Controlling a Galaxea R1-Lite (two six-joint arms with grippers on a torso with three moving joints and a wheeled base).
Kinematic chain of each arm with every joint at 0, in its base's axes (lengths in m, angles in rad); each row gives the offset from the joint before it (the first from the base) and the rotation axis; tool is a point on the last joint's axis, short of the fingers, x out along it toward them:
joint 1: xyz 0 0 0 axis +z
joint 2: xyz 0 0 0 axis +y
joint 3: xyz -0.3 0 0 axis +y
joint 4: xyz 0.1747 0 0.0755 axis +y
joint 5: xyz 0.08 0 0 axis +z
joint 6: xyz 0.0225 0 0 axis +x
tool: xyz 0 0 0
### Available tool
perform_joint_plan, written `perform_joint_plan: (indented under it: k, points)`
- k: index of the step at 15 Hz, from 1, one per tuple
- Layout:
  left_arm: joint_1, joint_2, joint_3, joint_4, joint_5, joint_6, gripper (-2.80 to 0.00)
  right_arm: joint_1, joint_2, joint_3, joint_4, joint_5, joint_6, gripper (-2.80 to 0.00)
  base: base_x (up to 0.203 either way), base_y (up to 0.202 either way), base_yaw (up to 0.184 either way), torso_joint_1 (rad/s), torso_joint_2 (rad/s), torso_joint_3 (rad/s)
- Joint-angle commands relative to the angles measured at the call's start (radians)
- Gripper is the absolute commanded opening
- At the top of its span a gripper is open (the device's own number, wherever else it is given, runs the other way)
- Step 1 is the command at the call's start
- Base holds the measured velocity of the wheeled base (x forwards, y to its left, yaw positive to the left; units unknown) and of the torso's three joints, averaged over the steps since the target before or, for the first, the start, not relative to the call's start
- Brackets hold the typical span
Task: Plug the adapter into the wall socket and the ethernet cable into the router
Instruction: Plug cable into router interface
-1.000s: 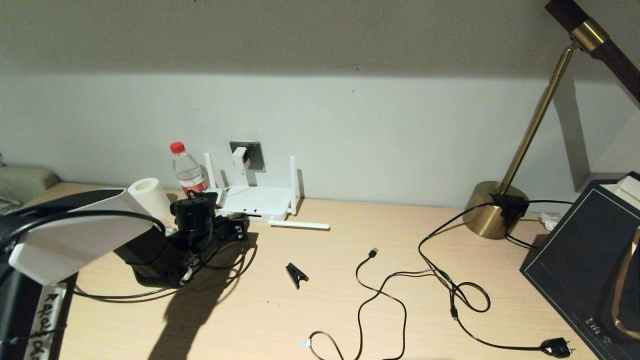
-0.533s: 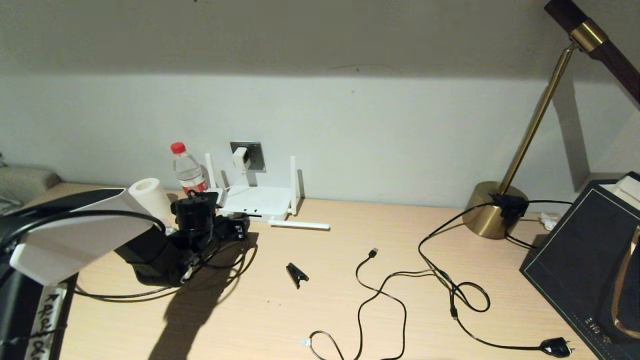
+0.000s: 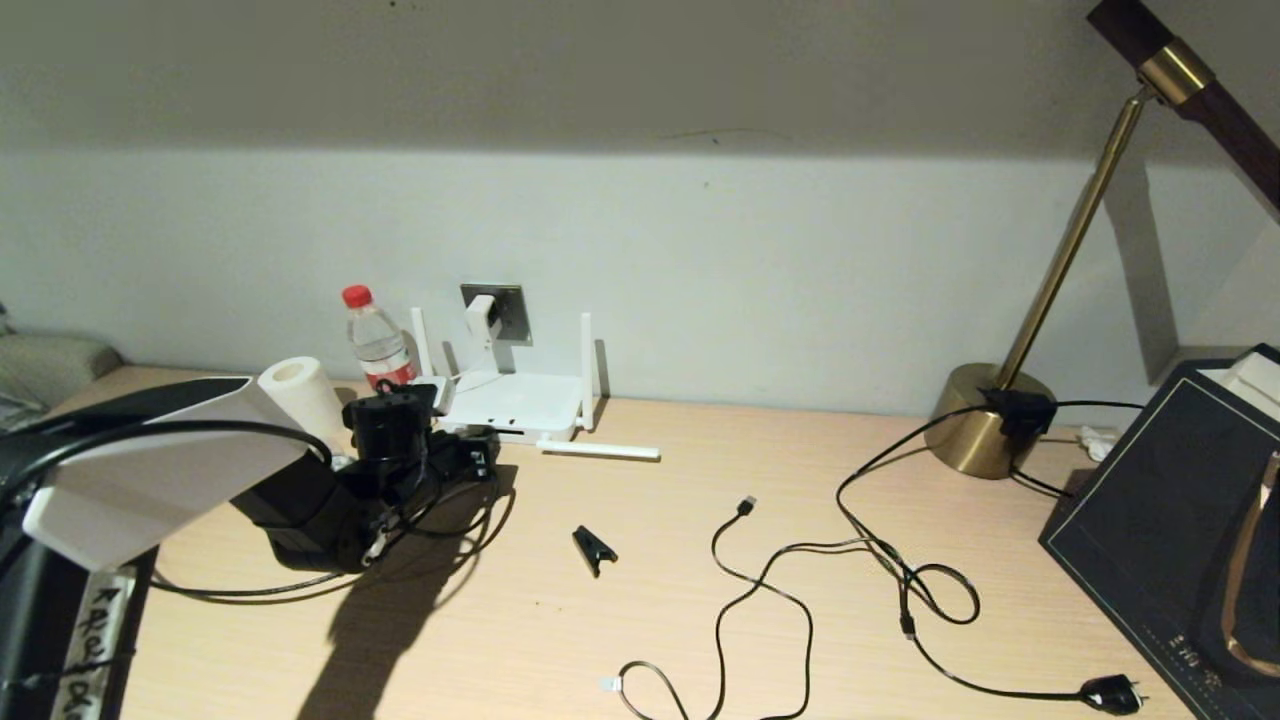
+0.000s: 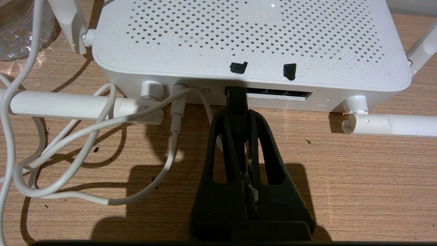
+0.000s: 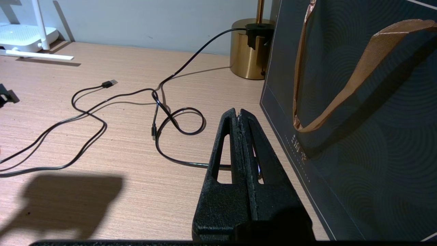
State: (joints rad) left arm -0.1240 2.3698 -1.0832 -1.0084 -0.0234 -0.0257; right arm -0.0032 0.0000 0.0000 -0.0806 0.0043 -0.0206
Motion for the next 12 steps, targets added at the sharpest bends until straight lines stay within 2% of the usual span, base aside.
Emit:
perform_joint_plan:
  k: [1,12]
  points:
    - [0.0,-0.001,0.003,-0.007,0.0,-0.005,-2.8,0.0,0.002,0.029,-0.001,0.0,-0.001,-2.8,0.0,0.0,0.0,0.0,0.0,0.0]
    - [0.0,-0.001,0.006,-0.009,0.0,-0.014,-2.8,0.0,0.002,0.029,-0.001,0.0,-0.001,-2.8,0.0,0.0,0.0,0.0,0.0,0.0]
